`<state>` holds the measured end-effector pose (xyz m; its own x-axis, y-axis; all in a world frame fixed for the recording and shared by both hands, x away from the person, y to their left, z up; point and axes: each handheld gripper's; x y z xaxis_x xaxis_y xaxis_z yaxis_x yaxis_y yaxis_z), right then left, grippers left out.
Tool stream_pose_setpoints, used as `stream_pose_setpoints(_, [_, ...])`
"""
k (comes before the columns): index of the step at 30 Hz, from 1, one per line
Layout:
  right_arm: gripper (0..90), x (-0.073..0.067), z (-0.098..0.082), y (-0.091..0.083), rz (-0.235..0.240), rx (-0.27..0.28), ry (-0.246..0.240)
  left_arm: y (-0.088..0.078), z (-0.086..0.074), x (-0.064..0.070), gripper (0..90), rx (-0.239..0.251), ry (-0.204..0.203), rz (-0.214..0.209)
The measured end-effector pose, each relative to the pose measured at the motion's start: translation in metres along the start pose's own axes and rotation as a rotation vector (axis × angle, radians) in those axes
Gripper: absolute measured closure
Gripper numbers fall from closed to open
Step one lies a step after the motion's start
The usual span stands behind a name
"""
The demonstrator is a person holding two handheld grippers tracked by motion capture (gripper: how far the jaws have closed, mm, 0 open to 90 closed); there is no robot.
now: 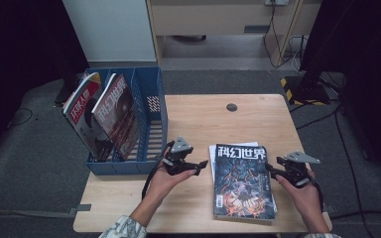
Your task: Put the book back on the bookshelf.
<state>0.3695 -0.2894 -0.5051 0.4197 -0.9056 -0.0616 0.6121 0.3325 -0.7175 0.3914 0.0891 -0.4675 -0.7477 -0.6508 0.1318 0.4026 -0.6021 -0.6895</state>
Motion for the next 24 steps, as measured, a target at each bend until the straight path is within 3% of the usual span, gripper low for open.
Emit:
stream_pose_setpoints(4, [33.4,-0.006,0.0,0.009,0.061,-0.019,0.016,0.01,-0.008,0.01,20.1,-0.031,-0.011,-0.022])
stream_pose_setpoints(8, [29.7,-0.013,0.0,0.02,0.087,-0.069,0.007,0.016,-0.016,0.018,20.1,-0.064,0.016,-0.024])
stream_pose_setpoints(15, [28.7,-0.015,0.0,0.022,0.092,-0.059,-0.002,0.034,-0.024,0.031,18.6,-0.145,0.072,-0.073])
stream_pose_setpoints(19, [27.7,-0.018,0.004,0.025,0.102,-0.045,-0.035,0.043,-0.027,0.037,17.2,-0.195,0.109,-0.067])
stream_pose_setpoints(24, [27.5,-0.023,0.006,0.029,0.109,-0.043,-0.06,0.046,-0.029,0.038,15.3,-0.195,0.091,-0.097])
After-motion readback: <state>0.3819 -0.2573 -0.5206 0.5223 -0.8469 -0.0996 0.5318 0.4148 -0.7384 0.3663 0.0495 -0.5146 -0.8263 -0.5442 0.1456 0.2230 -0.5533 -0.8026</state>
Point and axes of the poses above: each handheld gripper's, and its own axes: y roughly forward along the jaws, z roughly out of its top, x roughly to its right, and after that the axes turned 10 degrees about -x, right-handed
